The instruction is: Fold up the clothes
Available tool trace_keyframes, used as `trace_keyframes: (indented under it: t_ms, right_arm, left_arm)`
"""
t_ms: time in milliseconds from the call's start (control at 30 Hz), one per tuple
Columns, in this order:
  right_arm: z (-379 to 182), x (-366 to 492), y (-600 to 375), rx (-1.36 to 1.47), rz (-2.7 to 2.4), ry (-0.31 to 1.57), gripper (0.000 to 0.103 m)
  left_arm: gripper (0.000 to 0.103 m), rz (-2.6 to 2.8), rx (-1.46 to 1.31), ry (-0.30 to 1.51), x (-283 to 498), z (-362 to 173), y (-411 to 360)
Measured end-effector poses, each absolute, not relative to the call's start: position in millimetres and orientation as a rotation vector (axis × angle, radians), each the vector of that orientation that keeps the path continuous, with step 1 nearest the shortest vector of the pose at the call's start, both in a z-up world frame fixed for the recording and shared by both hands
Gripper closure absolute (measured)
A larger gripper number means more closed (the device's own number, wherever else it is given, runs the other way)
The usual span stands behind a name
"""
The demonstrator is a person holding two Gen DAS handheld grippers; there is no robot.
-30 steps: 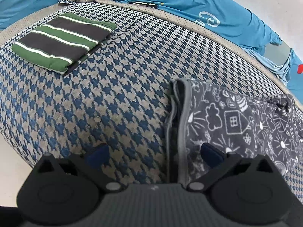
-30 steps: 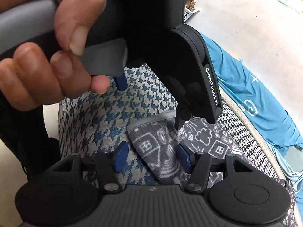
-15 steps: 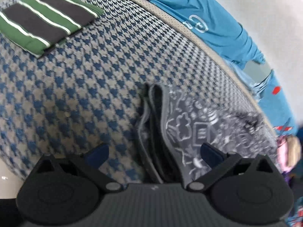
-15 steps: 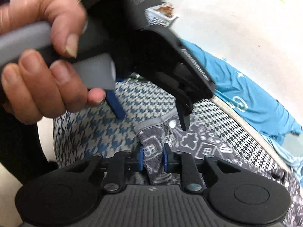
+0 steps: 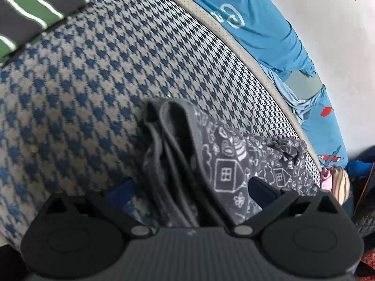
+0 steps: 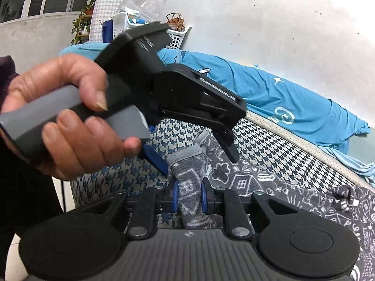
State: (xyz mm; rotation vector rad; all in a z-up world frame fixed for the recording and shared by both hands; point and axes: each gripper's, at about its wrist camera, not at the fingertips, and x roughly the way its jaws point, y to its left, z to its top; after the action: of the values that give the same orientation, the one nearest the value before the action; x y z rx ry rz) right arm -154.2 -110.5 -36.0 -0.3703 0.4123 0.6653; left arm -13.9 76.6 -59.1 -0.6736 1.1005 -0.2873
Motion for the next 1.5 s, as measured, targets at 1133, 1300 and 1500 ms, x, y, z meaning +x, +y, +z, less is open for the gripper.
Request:
trace_keyframes:
  t_ms: [1133, 1300, 1500]
  right_arm:
    - [-83.1, -147.7, -78.2, -0.686, 0.489, 0.316, 0.082]
    - [-77.6, -150.1, -83.1, -0.673, 0.492, 0.303, 0.085]
    - [-70.8, -152.9, -88.9, -0.663, 0.49, 0.289, 0.085]
  left_arm:
    - [0.052, -0.248, -0.721, 1.094, -16.7, -57.7, 71.0]
    - [0.037, -0.225, -0.718, 1.07, -15.9, -59.6, 74.1]
    - [0.081, -0.245, -0.767, 1.046, -19.8, -64.8, 70.9]
